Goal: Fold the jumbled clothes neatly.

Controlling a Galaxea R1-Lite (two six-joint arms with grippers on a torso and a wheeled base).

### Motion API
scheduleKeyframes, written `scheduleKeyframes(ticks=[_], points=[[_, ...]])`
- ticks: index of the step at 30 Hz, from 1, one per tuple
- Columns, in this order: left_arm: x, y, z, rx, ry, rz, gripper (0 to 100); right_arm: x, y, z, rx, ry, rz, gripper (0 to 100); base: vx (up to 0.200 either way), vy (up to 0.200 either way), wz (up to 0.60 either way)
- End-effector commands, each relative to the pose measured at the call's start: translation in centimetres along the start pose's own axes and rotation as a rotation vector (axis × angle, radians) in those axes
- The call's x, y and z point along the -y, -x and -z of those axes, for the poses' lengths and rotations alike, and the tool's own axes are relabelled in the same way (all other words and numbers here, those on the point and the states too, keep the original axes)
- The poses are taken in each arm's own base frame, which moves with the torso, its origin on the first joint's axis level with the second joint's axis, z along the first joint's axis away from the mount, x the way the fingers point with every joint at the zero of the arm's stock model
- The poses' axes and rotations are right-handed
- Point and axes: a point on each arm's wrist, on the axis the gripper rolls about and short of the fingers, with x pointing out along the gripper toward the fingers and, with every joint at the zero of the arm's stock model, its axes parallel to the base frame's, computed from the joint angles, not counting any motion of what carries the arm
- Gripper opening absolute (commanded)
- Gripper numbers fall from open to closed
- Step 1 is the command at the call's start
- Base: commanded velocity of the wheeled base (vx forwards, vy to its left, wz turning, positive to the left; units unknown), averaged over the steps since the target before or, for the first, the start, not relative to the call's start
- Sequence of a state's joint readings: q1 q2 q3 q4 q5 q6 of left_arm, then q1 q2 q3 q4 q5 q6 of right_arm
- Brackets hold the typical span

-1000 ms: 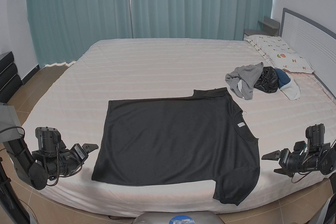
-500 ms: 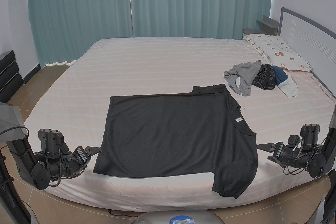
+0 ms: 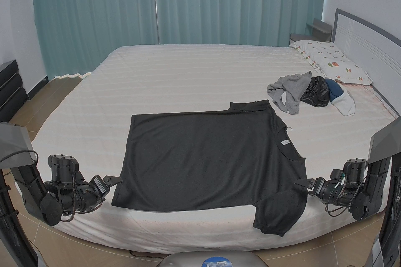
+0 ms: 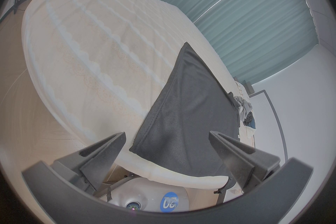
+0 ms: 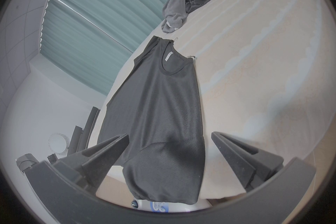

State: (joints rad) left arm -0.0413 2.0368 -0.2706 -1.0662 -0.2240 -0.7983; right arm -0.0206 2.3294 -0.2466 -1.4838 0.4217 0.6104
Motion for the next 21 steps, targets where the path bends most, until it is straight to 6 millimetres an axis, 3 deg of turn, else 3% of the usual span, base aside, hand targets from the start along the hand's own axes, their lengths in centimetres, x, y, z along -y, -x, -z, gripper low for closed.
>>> scheduleKeyframes(ticks=[1, 8, 9, 21], points=[[-0.1, -0.2, 0.0, -0.003, 0.002, -0.003, 100, 0.8, -1.3, 0.7, -0.028, -0.008, 0.017, 100, 0.0, 0.0, 0.0], [0.0, -0.2, 0.0, -0.002, 0.0, -0.002, 100, 0.9, -1.6, 0.4, -0.018, -0.023, 0.011, 100, 0.0, 0.0, 0.0], [0.0, -0.2, 0.0, -0.002, 0.0, -0.002, 100, 0.8, -1.6, 0.4, -0.014, -0.027, 0.011, 0, 0.0, 0.0, 0.0], [-0.1, -0.2, 0.0, 0.003, 0.001, -0.01, 100, 1.1, 0.1, 0.5, 0.008, -0.048, 0.06, 0, 0.0, 0.0, 0.0]])
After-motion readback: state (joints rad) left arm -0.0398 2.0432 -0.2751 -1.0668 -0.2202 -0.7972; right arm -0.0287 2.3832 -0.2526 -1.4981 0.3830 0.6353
